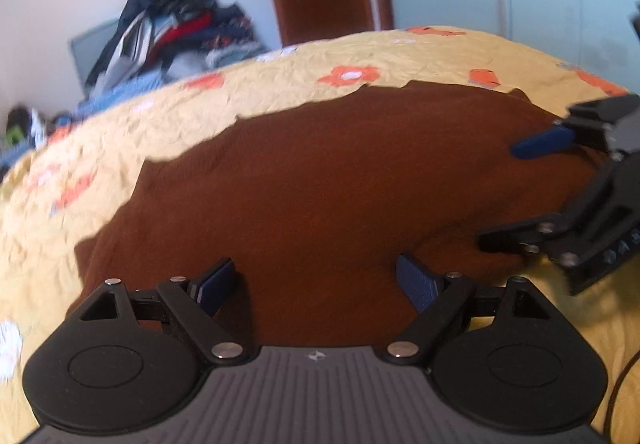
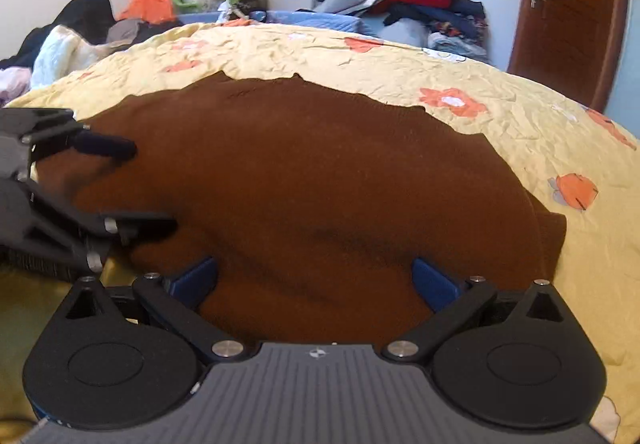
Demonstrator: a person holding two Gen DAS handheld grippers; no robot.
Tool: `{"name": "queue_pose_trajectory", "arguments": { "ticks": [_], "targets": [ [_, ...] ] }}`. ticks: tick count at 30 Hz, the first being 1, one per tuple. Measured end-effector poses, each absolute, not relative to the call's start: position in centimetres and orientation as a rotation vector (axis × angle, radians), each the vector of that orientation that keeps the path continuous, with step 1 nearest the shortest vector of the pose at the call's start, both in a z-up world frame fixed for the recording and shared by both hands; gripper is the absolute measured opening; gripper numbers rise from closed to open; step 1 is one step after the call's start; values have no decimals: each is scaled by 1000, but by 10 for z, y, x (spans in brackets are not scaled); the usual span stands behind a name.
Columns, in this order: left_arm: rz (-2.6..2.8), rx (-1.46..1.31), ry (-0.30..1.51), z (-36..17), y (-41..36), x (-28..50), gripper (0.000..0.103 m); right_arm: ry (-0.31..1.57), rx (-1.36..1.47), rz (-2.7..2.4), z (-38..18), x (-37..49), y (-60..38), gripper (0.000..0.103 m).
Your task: Fold small clothes
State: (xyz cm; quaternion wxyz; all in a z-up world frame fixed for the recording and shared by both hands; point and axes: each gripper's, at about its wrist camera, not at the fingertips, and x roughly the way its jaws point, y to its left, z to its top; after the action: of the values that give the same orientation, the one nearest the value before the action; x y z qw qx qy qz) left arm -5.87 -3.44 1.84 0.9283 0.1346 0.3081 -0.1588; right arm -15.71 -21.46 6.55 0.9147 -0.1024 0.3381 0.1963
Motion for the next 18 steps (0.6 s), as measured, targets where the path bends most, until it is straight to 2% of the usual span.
{"name": "queue_pose_trajectory", "arguments": {
  "ticks": [5, 9, 13, 18],
  "targets": [
    [-291, 283, 603, 29, -29, -72, 88, 742, -222, 355, 84, -151, -214, 102],
    [-236, 268, 609, 21, -25, -67, 88, 649, -163, 248, 105, -138, -219, 103],
    [-240, 274, 584, 11, -23, -68, 89, 739, -209, 182, 80, -99, -217, 103],
    [-268, 212, 641, 17, 4, -69, 89, 669, -154, 234, 73, -112, -235, 103]
  ]
}}
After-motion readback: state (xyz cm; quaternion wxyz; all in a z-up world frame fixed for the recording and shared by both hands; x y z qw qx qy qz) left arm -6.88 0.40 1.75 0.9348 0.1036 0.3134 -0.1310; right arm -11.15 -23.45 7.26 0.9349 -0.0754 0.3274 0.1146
